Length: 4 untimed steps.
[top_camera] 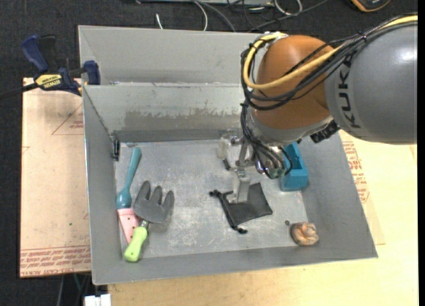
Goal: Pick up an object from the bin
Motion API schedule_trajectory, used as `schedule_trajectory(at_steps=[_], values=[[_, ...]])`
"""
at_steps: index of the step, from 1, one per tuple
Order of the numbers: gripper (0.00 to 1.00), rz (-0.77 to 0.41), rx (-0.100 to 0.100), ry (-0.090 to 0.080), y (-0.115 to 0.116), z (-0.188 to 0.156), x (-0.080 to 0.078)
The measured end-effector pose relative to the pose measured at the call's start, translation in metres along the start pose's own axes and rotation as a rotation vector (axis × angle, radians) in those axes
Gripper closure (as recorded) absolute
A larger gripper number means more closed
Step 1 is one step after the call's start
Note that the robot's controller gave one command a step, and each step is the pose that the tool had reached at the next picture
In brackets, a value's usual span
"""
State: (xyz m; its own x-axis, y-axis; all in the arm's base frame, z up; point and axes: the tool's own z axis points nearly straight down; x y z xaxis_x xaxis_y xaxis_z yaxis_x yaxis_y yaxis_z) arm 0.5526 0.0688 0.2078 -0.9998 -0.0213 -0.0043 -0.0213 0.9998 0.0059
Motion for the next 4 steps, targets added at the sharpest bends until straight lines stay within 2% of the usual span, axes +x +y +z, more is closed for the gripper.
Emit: schedule_trajectory(at_steps=[1, 2, 3, 4], values=[[0.00, -0.013, -0.003, -0.001, -0.023, 0.029, 0.018], [0.00, -0.053, -0.002, -0.006, -0.064, 0.086, 0.031], [0.00, -0.160, -0.003, -0.019, -0.076, 0.138, 0.014], [1.00, -0.113, -0.001, -0.001, -0.092, 0.137, 0.034]])
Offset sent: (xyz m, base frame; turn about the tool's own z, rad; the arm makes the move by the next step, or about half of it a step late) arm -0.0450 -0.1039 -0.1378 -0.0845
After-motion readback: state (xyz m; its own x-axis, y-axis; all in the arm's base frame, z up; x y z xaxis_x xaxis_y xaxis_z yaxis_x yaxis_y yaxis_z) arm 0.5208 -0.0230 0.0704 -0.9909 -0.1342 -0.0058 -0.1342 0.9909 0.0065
